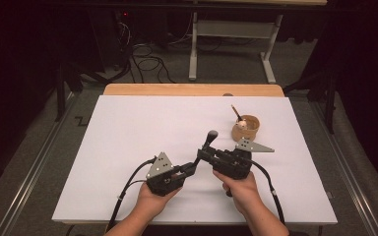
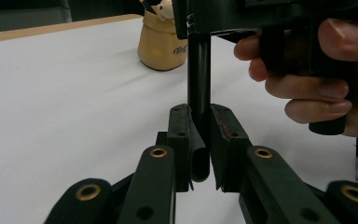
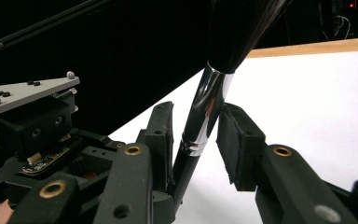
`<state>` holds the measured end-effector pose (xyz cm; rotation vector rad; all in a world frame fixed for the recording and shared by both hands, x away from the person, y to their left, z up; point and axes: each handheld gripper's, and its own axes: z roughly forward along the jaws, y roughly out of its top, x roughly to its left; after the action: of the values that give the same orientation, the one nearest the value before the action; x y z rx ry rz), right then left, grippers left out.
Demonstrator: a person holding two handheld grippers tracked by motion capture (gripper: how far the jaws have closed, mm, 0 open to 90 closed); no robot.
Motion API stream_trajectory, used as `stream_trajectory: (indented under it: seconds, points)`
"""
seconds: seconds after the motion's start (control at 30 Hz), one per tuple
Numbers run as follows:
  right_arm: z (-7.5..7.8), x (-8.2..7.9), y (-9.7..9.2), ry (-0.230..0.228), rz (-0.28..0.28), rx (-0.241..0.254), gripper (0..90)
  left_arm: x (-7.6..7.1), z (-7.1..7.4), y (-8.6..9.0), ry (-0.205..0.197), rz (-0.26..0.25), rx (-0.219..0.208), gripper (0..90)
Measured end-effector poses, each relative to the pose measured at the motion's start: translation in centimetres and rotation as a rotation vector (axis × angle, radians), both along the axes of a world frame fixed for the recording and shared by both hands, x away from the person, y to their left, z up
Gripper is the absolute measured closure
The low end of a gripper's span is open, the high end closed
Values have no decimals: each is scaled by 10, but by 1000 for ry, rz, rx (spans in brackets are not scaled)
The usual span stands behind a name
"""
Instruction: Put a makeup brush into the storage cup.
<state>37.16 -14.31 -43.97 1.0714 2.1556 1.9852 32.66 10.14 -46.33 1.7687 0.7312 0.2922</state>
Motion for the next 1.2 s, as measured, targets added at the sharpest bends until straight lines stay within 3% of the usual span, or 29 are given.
stream_trajectory:
  seconds: [0.63,1.2]
  points:
    - [-1,0,0,28,12,22,757,-1,1,0,-7,-3,4,793]
    - [0,-3,3,17,30,10,794,0,-1,-2,2,-9,10,788]
